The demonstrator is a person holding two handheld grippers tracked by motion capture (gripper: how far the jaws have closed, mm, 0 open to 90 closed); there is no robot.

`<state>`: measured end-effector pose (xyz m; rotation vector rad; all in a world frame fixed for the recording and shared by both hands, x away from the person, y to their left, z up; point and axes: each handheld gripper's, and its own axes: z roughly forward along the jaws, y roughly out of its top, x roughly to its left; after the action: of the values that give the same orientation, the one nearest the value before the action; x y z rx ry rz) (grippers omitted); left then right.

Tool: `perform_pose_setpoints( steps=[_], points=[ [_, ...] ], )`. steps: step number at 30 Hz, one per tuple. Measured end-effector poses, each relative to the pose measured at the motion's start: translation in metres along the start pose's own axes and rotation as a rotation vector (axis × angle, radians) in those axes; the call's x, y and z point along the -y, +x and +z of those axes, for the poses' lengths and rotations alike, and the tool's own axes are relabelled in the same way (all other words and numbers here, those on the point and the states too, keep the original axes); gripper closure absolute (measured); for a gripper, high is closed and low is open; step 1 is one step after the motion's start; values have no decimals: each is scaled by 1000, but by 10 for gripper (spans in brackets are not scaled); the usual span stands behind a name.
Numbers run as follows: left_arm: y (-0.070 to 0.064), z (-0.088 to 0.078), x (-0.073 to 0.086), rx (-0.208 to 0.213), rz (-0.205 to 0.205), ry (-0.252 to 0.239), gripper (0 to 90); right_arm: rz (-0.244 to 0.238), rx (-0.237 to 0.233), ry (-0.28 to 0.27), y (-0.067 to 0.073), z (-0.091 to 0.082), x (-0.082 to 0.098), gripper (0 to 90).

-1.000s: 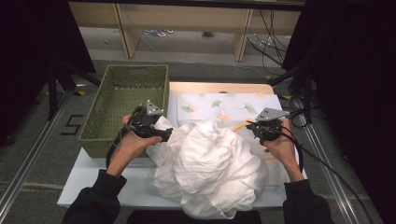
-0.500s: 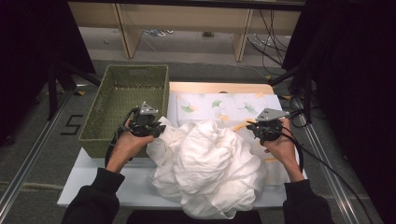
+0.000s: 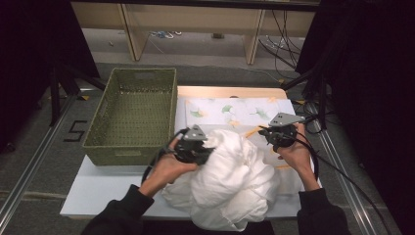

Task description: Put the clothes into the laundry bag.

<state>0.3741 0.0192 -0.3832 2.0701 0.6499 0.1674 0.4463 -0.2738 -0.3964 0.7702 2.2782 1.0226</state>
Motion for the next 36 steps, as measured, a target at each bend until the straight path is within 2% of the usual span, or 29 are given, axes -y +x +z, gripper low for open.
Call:
perform_pose_setpoints(
  steps=[1,3,4,6,7,8,9,12,14,17,18,20,21,22,23,24,26,27,28,29,31,32,33,34,36],
  points=[
    [-8,9,-1,26,12,-9,860,17,9,-2,2,-1,0,896],
    [-20,24,-3,71,34,5,860,0,5,-10,0,-3,-3,896],
    [-27,34,-6,92,64,15,860,2,10,-16,0,-5,-5,896],
    [-35,48,-9,101,77,32,859,9,13,-27,3,-9,-8,896],
    [-39,56,-10,134,73,30,859,-10,9,-38,2,-11,-9,896],
    [-41,63,-12,122,80,30,859,-2,11,-44,3,-12,-11,896],
    [-42,69,-14,123,94,34,859,-14,12,-50,3,-15,-14,896],
    [-47,88,-21,127,75,33,858,-13,17,-66,6,-21,-18,897],
    [-44,98,-27,113,92,41,858,-18,17,-70,8,-24,-21,897],
    [-33,113,-31,61,78,61,859,-34,11,-71,9,-27,-22,898],
    [-27,117,-32,53,67,59,859,-35,13,-68,10,-26,-22,898],
    [-18,123,-32,47,-11,33,855,-32,11,-62,11,-25,-23,898],
    [-13,123,-32,53,-29,32,848,-35,8,-56,12,-24,-22,898],
    [-12,122,-32,74,-30,36,837,-47,11,-56,12,-23,-22,898],
    [-12,119,-33,85,-14,33,812,-43,15,-52,12,-22,-21,897],
    [-14,113,-33,71,17,28,763,-39,14,-50,12,-22,-21,898],
    [-19,97,-36,34,75,-4,582,-45,9,-56,10,-22,-21,897],
    [-20,92,-36,23,79,-13,501,-22,16,-56,11,-22,-20,897],
    [-20,83,-36,-16,94,-23,438,-9,14,-49,12,-23,-20,897],
    [-19,73,-34,-36,99,-7,349,-39,12,-52,10,-23,-20,897],
    [-16,63,-32,-72,104,-3,256,-35,10,-54,10,-23,-21,897],
    [-11,56,-32,-111,122,-1,234,-40,10,-54,10,-23,-21,897],
    [-5,50,-31,-139,120,3,222,-46,12,-57,10,-21,-21,897],
    [1,45,-30,-160,93,9,208,-29,10,-48,12,-22,-21,897],
    [16,39,-23,-204,60,42,156,-41,9,-54,12,-21,-21,897]
  ],
)
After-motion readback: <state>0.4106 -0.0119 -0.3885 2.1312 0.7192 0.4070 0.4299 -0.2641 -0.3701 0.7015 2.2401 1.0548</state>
